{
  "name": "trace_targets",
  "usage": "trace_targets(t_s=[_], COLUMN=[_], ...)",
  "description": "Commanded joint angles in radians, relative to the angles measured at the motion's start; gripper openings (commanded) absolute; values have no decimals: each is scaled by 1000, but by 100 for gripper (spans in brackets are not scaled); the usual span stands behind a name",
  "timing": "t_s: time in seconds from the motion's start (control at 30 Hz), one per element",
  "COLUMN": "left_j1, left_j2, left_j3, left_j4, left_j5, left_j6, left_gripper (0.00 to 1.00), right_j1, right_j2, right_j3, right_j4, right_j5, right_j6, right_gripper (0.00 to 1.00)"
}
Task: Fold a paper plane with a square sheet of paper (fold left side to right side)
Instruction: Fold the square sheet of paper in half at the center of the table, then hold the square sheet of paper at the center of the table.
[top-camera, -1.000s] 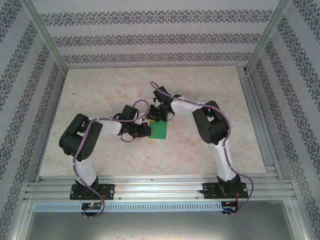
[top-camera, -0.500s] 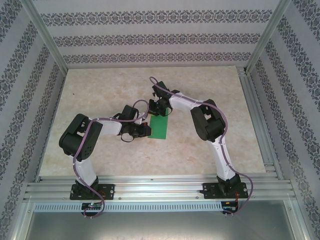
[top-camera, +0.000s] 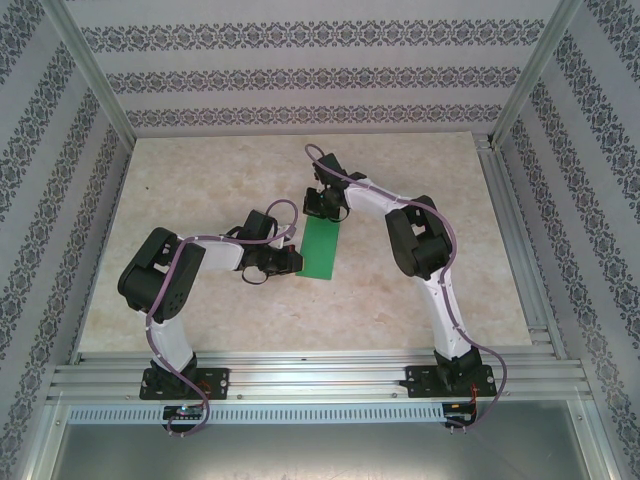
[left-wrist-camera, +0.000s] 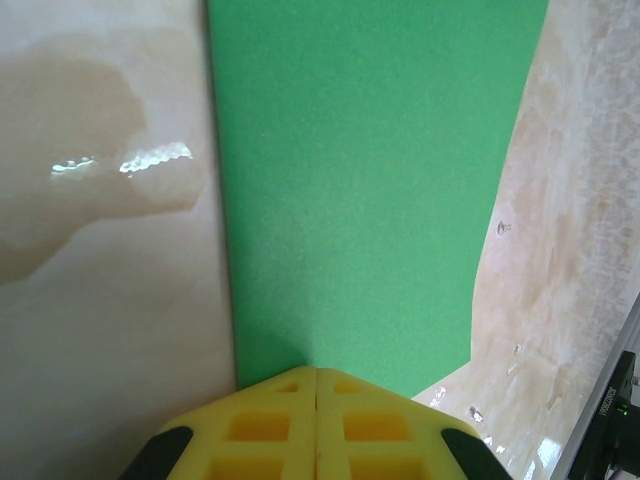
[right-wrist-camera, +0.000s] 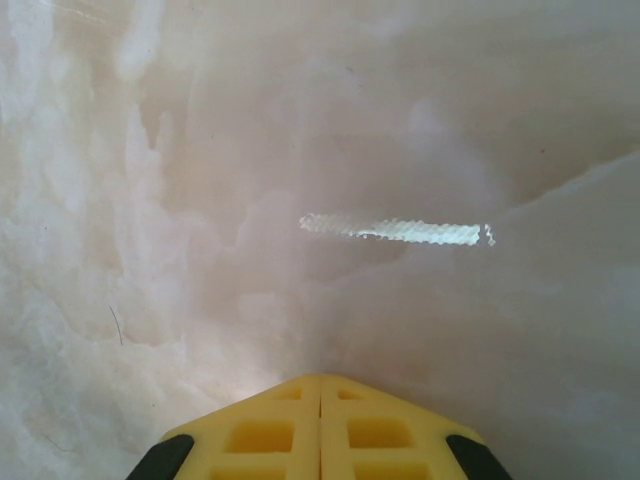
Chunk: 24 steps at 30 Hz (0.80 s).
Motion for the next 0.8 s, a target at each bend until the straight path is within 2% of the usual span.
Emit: trace_targets(t_s=[0.0, 0.13, 0.23, 0.37, 0.43, 0.53, 0.67, 0.77], left_j1=[-23, -23, -23, -23, -23, -23, -23, -23], left_j2=[53, 44, 31, -14, -40, -53, -48, -44], left_j3=[-55, -50, -48, -11, 37, 98, 113, 111], left_j4=[-105, -113, -101, -98, -146, -203, -208, -206], left_j5=[-116, -115, -93, -55, -61, -73, -77, -82], left_j6=[48, 53, 41, 19, 27, 51, 50, 48], left_gripper=[8, 8, 8, 11, 11, 11, 11, 11], right_j1=[-46, -70, -78, -89, -93, -83, -39, 5], right_j2=[38, 28, -31, -182, -274, -394, -538, -589], right_j3=[34, 79, 90, -26, -128, -301, -579, -743], right_j4=[46, 38, -5, -3, 20, 65, 210, 352], right_j5=[86, 68, 78, 81, 59, -3, -61, -111], right_j6=[-57, -100, -145, -178, -176, -114, 25, 148], right_gripper=[7, 9, 18, 31, 32, 31, 22, 15])
